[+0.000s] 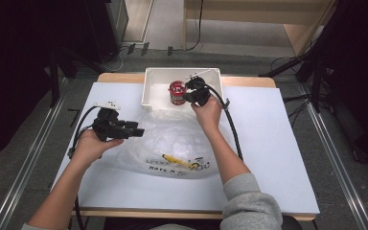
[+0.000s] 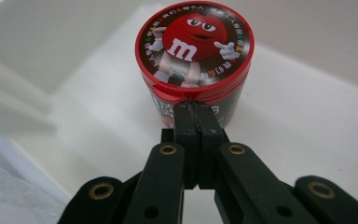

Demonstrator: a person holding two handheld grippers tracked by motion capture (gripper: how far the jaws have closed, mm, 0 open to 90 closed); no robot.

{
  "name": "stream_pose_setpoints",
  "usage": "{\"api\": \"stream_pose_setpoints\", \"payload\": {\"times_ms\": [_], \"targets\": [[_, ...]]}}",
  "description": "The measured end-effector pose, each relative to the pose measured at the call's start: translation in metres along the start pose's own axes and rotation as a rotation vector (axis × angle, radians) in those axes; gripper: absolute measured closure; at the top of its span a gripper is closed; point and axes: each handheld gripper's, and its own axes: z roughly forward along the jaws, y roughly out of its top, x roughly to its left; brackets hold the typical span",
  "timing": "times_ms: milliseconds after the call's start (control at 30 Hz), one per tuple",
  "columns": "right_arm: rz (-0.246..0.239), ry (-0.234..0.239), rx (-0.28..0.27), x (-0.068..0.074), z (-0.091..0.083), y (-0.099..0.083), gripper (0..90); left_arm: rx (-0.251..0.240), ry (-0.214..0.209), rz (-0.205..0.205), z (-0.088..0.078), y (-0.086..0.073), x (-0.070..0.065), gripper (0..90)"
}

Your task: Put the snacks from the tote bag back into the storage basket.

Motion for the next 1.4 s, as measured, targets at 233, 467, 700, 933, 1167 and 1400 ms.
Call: {"api": "stream_pose_setpoints", "payload": {"times_ms": [233,467,700,933,1167,1400], "targets": [[0.004,0.005,0.001,-0.001,0.0,0.0,90.0,0.002,0.0,0.002,0.0,0.0,0.0,48.8],[-0.001,0.006,0.006,-0.001,0.001,-0.001,90.0,0.002,0.0,0.002,0.0,0.0,0.0,48.8],[0.003,0.023,0.017,-0.002,-0.002,-0.001,81.1,0.002,-0.002,0.0,0.0,0.0,0.001,48.6],[-0.014,0.019,0.016,-0.002,-0.012,0.001,68.4,0.004,0.004,0.005,0.001,0.0,0.001,47.4],[0.021,0.098,0.008,-0.003,-0.026,0.002,51.4,0.005,0.007,0.006,0.002,0.0,0.002,45.9],[0.005,0.146,0.001,0.006,-0.042,0.001,44.3,0.002,0.011,0.004,0.002,-0.001,0.003,45.3]]}}
